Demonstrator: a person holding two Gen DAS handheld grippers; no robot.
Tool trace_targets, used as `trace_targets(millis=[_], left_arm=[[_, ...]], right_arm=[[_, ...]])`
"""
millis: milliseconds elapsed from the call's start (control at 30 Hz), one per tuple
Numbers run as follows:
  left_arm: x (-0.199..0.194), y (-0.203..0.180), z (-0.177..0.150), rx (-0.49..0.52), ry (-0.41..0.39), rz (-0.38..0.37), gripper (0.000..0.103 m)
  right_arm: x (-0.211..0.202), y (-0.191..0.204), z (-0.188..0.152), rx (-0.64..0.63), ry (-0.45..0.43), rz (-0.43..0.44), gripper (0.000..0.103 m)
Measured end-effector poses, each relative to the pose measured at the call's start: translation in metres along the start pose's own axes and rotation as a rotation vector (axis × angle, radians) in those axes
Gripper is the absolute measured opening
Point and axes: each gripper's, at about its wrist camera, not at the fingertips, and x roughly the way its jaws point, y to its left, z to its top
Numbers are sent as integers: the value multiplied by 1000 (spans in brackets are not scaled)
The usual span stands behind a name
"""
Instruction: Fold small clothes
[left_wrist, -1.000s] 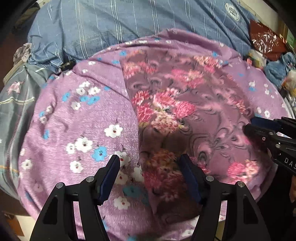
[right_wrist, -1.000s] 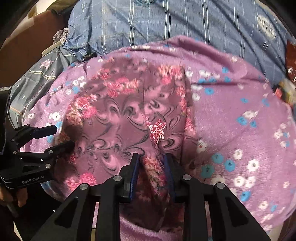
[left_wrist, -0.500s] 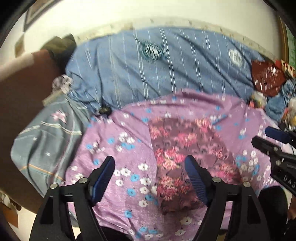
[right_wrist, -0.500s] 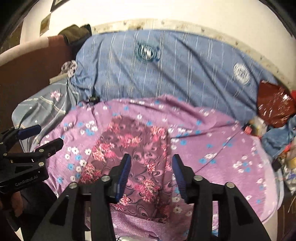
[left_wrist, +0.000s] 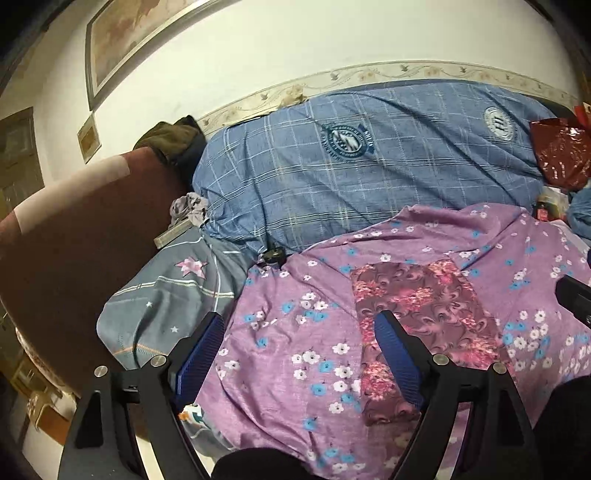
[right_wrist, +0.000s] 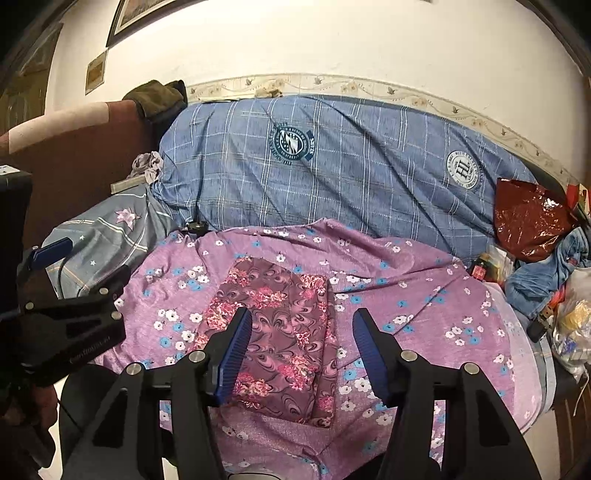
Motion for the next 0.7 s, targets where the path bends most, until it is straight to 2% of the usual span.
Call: trace_targets(millis=[167,400,700], left_arm=[[-20,-5,0,-11,-16,-12,84],[-17,18,4,-63,-12,-80,84],[-33,28,3,-61,-26,-141,84]], right_arm=[[-7,-4,-2,20,-8,-5,59],[-9,-4,-5,26,-3,-20,59],[-13,-2,-8,33,-9,-19,59]])
